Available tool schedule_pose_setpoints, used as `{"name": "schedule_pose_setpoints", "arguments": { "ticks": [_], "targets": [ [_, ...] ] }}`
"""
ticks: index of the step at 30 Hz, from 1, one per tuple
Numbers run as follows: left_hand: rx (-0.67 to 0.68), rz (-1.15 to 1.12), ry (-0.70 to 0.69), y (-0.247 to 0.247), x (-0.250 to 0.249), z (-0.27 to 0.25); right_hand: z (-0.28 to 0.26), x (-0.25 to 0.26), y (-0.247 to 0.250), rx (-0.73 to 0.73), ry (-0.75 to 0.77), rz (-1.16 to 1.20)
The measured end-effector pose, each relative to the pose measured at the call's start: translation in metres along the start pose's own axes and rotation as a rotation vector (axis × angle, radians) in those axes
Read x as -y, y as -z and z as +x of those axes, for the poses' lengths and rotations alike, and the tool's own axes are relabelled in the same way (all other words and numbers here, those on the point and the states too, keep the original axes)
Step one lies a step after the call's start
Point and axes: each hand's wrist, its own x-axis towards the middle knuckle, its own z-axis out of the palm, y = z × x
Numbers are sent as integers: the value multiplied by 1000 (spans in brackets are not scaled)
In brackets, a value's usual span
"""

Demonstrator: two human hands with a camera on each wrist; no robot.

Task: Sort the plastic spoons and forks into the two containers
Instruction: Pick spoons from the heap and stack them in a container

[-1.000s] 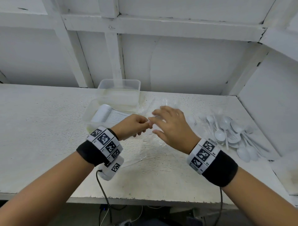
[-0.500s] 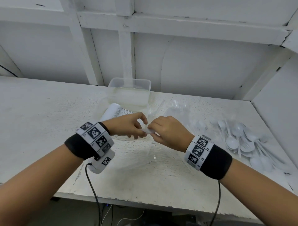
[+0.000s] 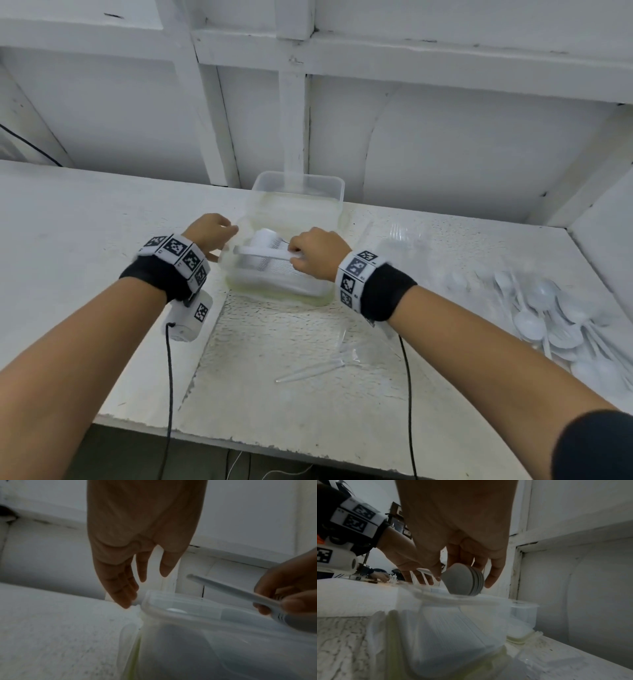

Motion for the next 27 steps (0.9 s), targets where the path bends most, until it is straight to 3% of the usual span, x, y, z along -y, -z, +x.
{"name": "schedule_pose_setpoints", "arguments": {
  "ticks": [5,14,27],
  "targets": [
    [23,-109,33,0,10,10,14,4,-11,165,-21,99],
    [46,-132,18,1,15,15,20,-4,-5,303,-47,294],
    [2,-55,1,0,16,18,17,-8,-4,210,-61,348]
  ]
}}
